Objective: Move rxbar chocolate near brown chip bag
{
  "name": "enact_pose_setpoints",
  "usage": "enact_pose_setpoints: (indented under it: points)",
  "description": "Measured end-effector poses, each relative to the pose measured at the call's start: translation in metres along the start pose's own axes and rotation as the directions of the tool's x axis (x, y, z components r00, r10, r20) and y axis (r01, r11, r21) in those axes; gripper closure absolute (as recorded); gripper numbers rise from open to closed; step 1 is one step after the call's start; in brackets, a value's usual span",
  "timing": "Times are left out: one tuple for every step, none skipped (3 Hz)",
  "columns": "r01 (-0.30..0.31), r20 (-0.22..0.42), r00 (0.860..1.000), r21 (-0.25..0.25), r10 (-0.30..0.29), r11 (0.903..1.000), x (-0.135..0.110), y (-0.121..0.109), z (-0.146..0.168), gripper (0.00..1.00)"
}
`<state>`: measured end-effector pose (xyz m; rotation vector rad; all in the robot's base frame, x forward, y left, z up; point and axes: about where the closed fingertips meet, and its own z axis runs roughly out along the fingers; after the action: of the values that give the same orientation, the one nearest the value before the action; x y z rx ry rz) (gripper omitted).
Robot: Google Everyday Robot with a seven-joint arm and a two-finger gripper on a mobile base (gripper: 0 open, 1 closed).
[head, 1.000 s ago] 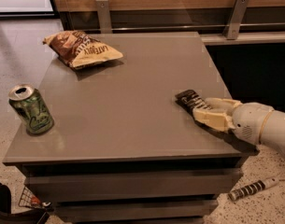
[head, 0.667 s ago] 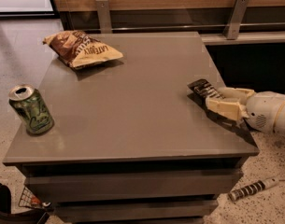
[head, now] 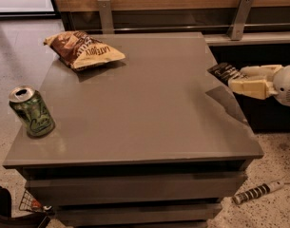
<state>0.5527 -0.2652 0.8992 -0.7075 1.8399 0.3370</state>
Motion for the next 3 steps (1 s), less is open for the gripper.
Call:
enact_pose_setpoints:
  points:
    - [0.042, -0.082, 0.996, 0.035, -0.039, 0.9985, -0.027, -0.024, -0.002, 1.0]
    - [0.059, -0.121, 0.991, 0.053, -0.053, 0.9968, -0.068, -0.034, 0.027, 1.0]
    - [0.054, -0.118, 0.992, 0.064, -0.046, 0.9965, -0.092, -0.023, 0.047, 1.0]
